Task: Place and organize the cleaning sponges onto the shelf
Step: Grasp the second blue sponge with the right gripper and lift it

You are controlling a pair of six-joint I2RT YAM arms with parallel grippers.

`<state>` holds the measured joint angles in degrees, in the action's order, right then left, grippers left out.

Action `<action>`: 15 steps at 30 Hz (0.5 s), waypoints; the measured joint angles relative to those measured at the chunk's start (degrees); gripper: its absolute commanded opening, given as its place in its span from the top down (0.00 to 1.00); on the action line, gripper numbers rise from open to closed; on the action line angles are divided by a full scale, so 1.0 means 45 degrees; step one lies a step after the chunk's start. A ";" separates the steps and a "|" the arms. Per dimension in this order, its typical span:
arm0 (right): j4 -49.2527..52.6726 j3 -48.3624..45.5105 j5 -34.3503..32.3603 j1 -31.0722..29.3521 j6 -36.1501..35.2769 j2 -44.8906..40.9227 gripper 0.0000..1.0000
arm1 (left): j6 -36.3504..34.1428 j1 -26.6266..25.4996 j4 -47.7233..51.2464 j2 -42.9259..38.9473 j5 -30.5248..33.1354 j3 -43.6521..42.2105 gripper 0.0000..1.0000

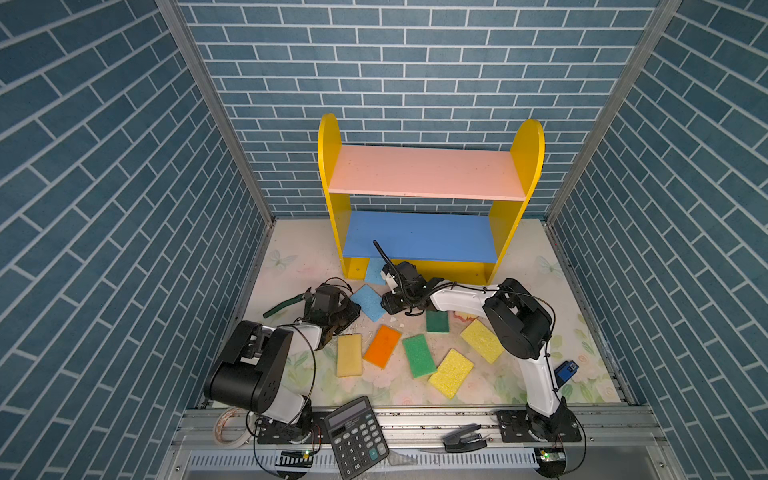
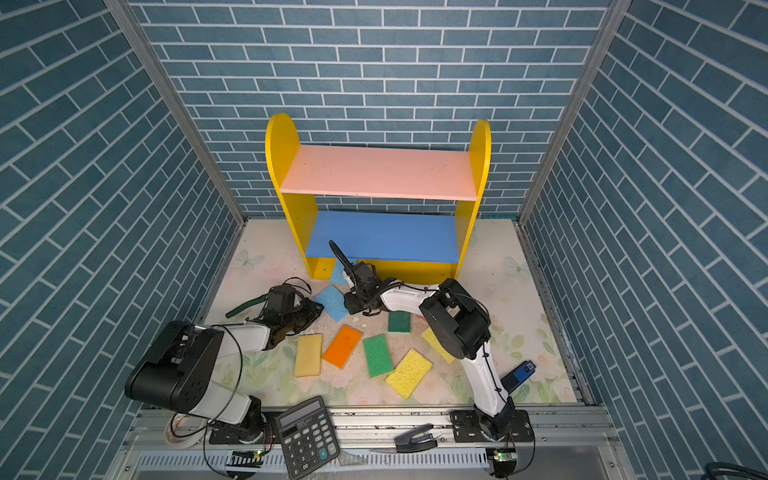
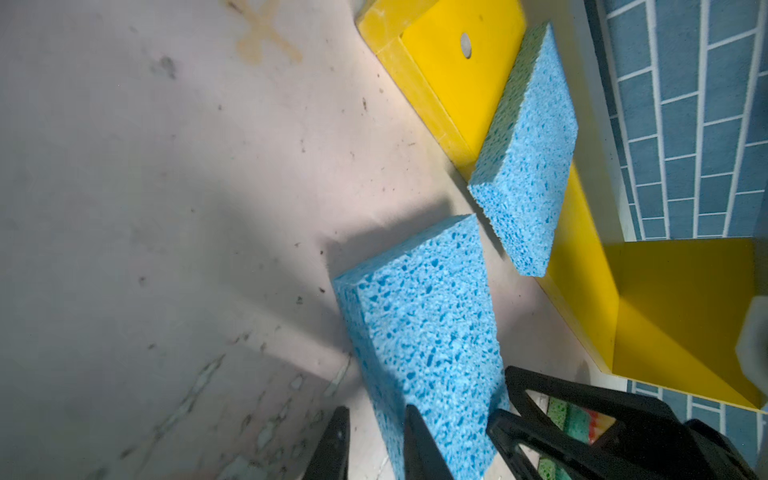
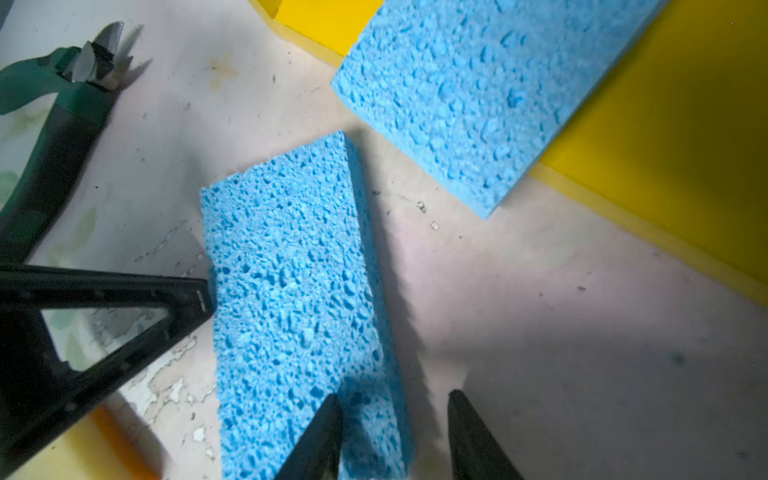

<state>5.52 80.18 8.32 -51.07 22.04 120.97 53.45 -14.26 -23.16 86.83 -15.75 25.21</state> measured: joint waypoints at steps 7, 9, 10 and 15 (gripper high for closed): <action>-0.0039 0.0005 0.0583 -0.0107 0.0180 0.0039 0.90 | 0.0272 0.0000 -0.0869 0.0214 -0.0044 -0.0262 0.75; -0.0058 0.0005 0.0665 -0.0175 0.0262 0.0039 0.96 | 0.0374 0.0000 -0.1069 0.0233 -0.0058 -0.0345 0.75; -0.0078 0.0005 0.0685 -0.0209 0.0301 0.0039 0.98 | 0.0432 0.0000 -0.1171 0.0228 -0.0073 -0.0413 0.75; -0.0165 -0.0024 0.1005 -0.0272 0.0277 -0.0005 1.00 | 0.0437 0.0000 -0.0355 -0.0505 0.0160 -0.0554 0.75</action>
<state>4.78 80.07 12.84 -52.29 23.29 120.95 55.42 -14.26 -24.75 84.55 -15.03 22.72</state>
